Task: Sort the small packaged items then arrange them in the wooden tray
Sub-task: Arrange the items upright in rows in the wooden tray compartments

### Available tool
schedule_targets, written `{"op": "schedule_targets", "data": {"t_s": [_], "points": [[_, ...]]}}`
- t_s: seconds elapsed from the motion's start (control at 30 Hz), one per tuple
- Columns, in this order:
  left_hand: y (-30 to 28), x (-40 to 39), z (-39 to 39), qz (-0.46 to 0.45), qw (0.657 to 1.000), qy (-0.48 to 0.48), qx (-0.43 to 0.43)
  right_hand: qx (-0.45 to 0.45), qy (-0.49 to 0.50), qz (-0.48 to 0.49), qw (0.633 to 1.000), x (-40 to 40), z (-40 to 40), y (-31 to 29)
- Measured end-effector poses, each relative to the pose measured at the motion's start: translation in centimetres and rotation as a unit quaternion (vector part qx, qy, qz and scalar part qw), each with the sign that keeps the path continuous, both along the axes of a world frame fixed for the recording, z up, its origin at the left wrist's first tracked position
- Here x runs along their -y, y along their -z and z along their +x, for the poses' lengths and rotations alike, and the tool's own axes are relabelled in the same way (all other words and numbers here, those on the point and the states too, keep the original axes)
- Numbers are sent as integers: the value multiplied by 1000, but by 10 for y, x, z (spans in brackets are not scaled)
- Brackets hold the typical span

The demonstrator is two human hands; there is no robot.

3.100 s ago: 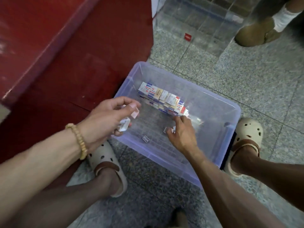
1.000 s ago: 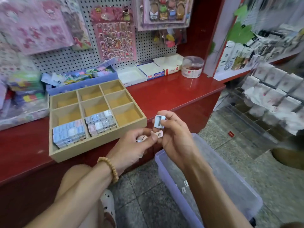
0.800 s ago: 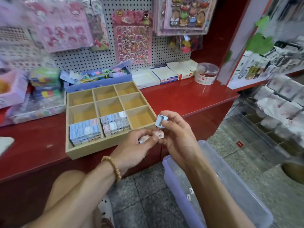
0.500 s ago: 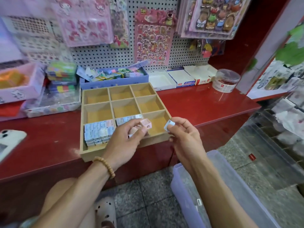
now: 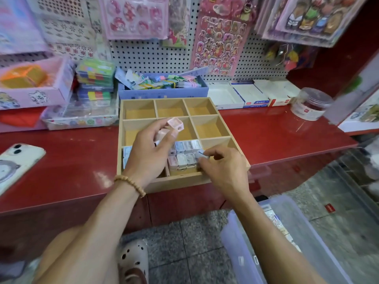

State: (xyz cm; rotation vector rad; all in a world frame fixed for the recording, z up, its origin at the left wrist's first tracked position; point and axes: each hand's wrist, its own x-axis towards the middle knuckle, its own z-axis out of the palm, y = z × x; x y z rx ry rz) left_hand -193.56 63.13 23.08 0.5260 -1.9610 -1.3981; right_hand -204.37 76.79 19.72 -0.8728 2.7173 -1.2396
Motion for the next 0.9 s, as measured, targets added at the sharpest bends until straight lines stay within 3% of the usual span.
{"op": "schedule_targets", "data": {"t_s": [0.33, 0.47, 0.6, 0.9], "points": [[7, 27, -1, -34, 996, -17, 77, -98, -17, 22, 995, 14, -1, 11], [8, 32, 4, -48, 996, -25, 77, 76, 32, -102, 991, 7, -4, -1], [8, 32, 4, -53, 995, -17, 78, 203, 22, -147, 968, 5, -9, -7], [5, 30, 3, -41, 997, -7, 66, 277, 32, -204, 938, 6, -16, -9]]}}
